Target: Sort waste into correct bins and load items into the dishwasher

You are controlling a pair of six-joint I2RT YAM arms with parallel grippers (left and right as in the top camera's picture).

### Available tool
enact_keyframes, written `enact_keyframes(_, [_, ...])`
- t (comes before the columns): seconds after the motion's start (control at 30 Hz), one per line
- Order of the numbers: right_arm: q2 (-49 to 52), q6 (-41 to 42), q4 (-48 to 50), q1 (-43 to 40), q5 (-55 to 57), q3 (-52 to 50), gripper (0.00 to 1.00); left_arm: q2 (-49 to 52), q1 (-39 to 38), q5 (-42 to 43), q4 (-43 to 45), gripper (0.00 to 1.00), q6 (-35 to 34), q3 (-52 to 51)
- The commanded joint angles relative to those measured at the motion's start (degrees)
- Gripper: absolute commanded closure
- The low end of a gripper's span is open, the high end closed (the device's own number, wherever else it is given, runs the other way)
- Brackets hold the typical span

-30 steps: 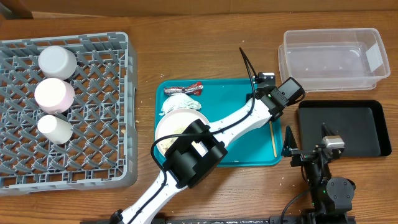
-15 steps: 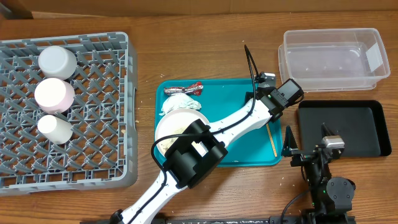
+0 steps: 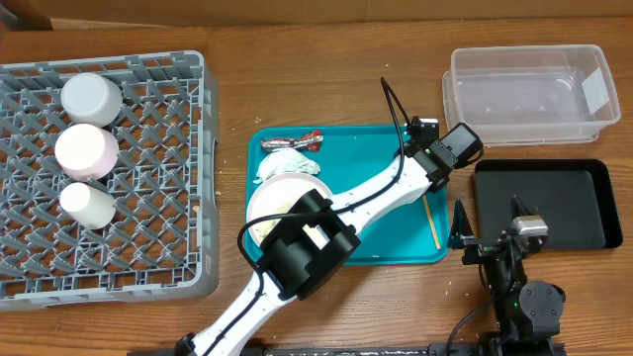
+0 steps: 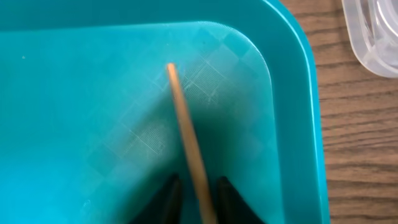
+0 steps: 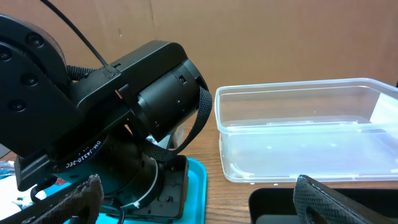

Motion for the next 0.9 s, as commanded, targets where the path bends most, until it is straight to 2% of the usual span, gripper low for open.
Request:
enact_keyframes(0.0, [-0.63,-0.39,0.35,-0.22,0.31,-0.59,0.00,0.72,0.68,3.98,-1.49,0.86,-1.33,-0.50])
enact_keyframes(0.17, [-0.63,-0.37,0.35,-0.22,0.31,-0.59,0.00,0.50,1.38,3.98,-3.58,0.87,-1.31,0.92])
enact_keyframes(0.3, [-0.63,-0.39,0.35,-0.22,0.31,-0.59,0.00,0.50,2.36,3.98,-6.40,0.96,-1.29,3.15])
enact_keyframes(0.47, [-0.63,-0.39,0.35,-0.22,0.31,-0.59,0.00,0.48,4.13,3.96,-13.66,0.96,-1.05,9.07])
enact_keyframes(0.7, [-0.63,-0.37,0.35,-0.22,0.31,-0.59,0.00,0.48,8.37,3.69,-27.58,0.96,7.91,22.18])
enact_keyframes(0.87, [-0.63,-0.39,0.35,-0.22,0.31,-0.59,0.00,0.46,13.49,0.44,-41.46,0.96,13.40,32.50])
